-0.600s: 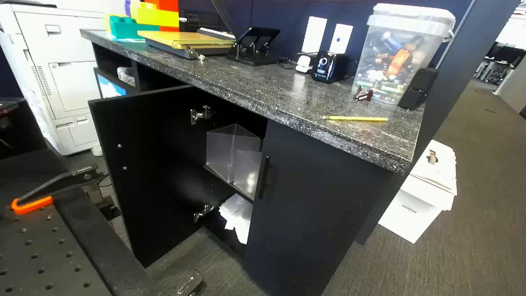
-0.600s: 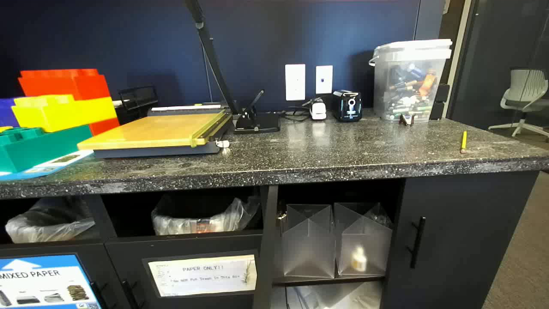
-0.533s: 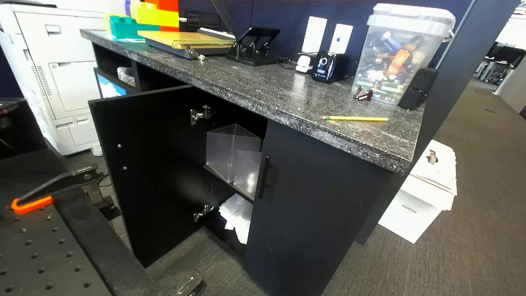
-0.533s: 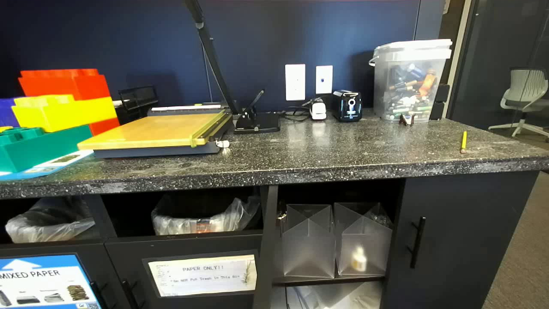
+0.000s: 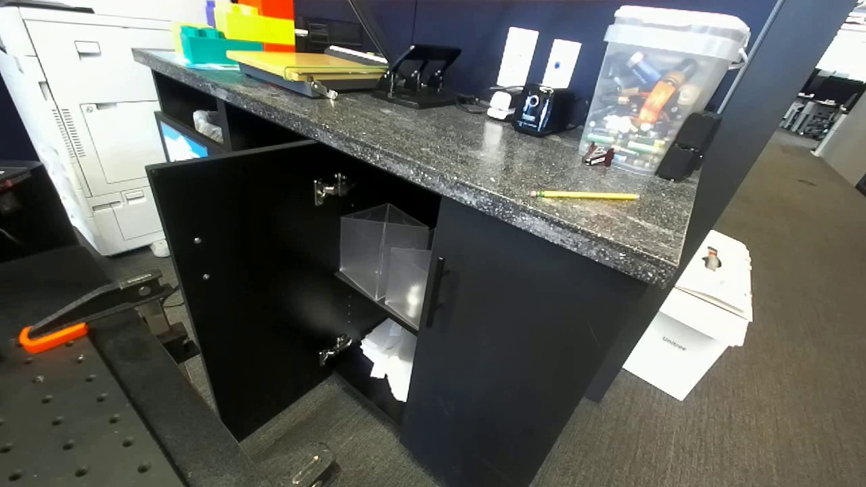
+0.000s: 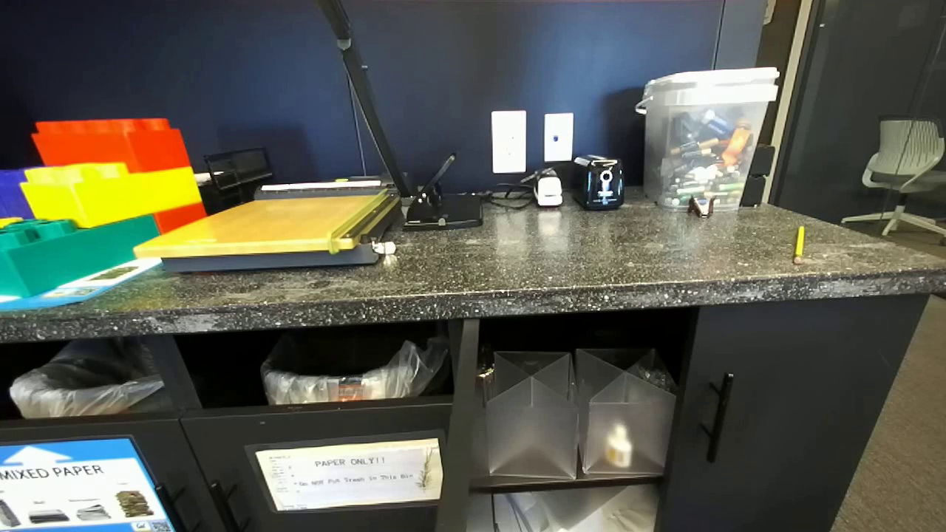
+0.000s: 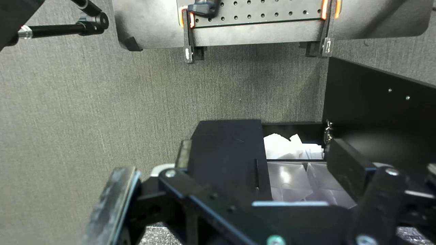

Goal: Move the yellow pencil to the left.

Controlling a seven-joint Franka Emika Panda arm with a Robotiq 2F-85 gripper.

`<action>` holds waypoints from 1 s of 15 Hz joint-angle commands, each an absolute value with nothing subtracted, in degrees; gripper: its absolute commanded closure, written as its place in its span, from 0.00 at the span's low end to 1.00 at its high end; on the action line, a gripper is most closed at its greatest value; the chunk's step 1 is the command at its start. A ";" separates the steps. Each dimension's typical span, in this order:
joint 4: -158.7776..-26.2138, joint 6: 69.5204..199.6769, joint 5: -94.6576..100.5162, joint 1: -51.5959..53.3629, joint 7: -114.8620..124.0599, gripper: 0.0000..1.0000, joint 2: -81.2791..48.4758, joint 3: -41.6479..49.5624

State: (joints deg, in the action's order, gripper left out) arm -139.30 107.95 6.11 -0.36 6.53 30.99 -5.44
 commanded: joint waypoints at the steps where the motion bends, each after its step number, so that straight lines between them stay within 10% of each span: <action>1: -130.33 108.86 3.76 -0.93 6.51 0.00 22.65 -2.51; 15: -86.72 118.33 -8.41 -2.95 15.17 0.00 -21.66 3.11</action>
State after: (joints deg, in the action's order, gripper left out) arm -97.96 118.66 -6.94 -2.84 12.17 -11.65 2.99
